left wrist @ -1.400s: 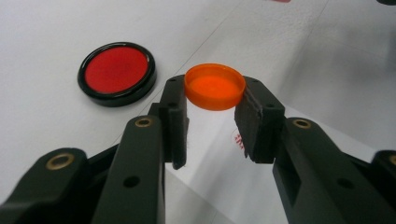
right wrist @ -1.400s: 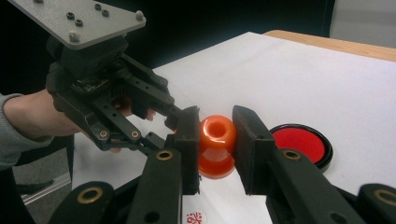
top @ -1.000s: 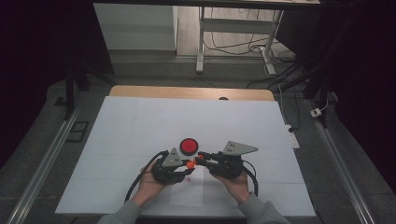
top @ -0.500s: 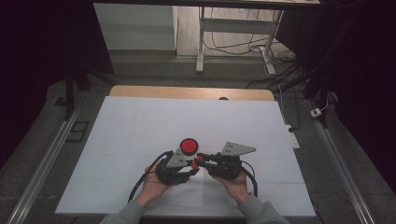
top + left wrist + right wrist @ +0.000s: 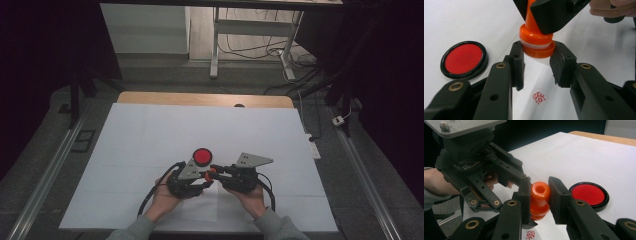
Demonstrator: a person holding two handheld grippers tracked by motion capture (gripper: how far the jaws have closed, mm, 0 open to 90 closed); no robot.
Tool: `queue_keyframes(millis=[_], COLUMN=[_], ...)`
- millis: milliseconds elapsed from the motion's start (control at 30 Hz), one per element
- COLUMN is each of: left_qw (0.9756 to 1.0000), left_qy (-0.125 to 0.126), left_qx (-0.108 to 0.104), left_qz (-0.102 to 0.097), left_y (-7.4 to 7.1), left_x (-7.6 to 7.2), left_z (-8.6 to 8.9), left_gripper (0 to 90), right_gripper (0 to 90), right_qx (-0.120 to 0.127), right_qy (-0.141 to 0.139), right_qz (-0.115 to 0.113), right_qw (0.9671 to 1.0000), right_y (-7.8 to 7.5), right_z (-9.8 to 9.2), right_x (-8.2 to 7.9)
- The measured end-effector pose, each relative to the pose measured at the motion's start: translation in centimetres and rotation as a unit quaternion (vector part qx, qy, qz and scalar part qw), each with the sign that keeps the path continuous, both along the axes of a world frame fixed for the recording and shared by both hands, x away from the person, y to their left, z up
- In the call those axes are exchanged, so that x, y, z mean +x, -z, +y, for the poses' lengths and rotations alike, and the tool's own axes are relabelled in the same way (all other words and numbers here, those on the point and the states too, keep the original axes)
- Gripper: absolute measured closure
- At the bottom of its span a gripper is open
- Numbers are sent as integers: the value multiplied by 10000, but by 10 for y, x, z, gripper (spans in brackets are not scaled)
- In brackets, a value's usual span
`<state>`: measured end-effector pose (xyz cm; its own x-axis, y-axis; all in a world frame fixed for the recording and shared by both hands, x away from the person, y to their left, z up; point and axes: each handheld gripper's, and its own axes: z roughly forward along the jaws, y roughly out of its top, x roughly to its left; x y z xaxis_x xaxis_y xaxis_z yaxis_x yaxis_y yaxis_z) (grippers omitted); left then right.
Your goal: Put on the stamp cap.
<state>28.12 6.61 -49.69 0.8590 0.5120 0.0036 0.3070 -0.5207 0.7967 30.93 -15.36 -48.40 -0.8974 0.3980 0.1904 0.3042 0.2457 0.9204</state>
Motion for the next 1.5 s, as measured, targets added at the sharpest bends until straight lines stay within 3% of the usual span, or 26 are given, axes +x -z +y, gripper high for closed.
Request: queue_keyframes(millis=[1033, 1500], left_qw=[9998, 9999], left_qy=[-119, -102], left_qx=[68, 137], left_qz=[-117, -29], left_y=[0, 1], left_x=[-1, -1], left_z=[-1, -2], left_gripper=[652, 653], right_gripper=[722, 727], right_qx=[-68, -210], right_qy=[-22, -74], right_qz=[-13, -118], right_qw=[10000, 9997], right_y=[2, 4], right_z=[2, 4], right_x=[0, -2])
